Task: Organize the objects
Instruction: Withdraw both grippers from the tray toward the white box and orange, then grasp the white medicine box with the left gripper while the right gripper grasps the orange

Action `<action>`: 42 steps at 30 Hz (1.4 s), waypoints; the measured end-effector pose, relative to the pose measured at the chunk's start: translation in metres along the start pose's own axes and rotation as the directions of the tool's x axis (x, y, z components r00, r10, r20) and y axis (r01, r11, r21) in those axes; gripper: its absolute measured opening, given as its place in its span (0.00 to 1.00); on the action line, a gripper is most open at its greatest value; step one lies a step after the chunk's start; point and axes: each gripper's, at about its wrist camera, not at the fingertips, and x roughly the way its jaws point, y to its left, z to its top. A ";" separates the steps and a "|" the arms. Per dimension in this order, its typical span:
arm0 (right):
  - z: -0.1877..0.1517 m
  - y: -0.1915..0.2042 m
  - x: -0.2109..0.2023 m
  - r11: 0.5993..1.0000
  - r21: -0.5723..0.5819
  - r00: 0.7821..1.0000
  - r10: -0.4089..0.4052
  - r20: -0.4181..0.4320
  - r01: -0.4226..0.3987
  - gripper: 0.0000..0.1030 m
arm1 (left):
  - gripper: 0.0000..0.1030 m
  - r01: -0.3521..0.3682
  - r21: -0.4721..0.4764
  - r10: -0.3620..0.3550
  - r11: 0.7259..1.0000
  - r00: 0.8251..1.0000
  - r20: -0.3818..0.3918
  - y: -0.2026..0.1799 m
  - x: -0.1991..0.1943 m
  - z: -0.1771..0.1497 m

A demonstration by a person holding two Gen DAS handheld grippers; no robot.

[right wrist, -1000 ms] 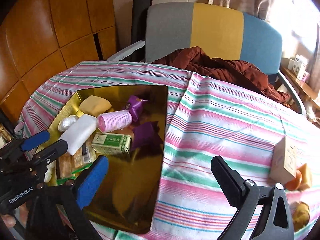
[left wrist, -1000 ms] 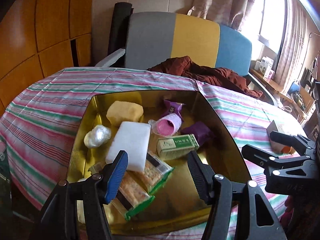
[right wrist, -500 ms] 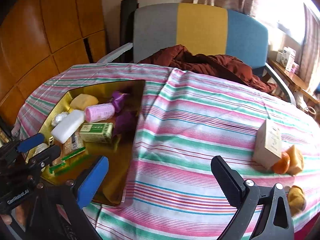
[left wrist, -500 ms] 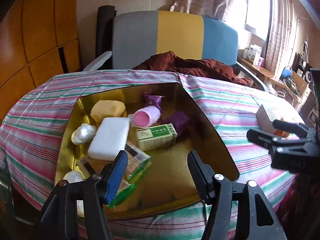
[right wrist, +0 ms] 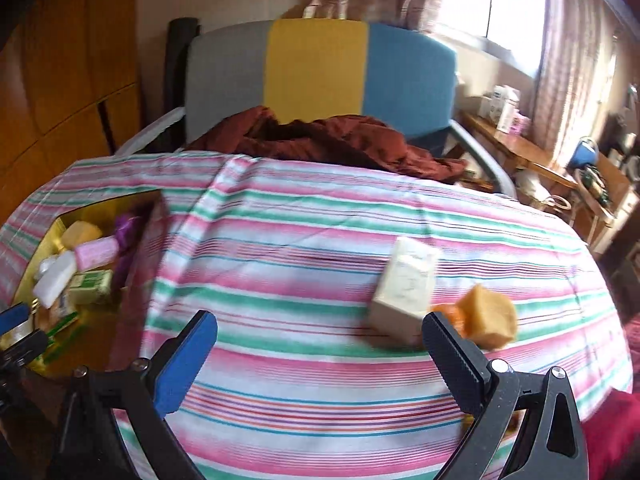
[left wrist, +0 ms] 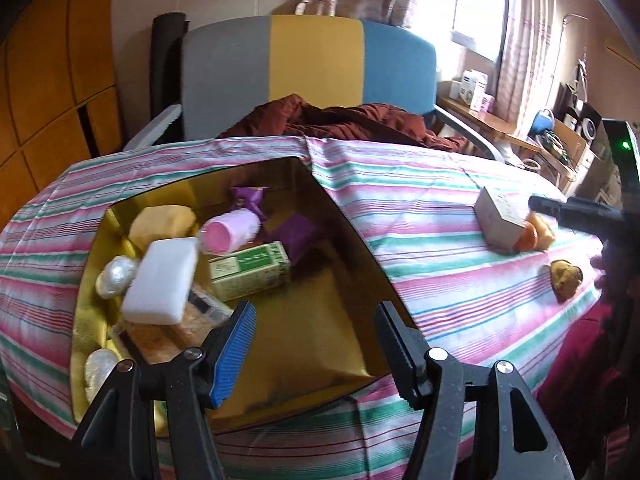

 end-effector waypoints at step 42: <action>-0.053 -0.208 0.013 0.618 0.784 0.999 0.027 0.041 -0.049 1.00 | 0.80 0.222 0.194 -0.193 0.955 0.968 -0.159 -0.165 0.106 0.064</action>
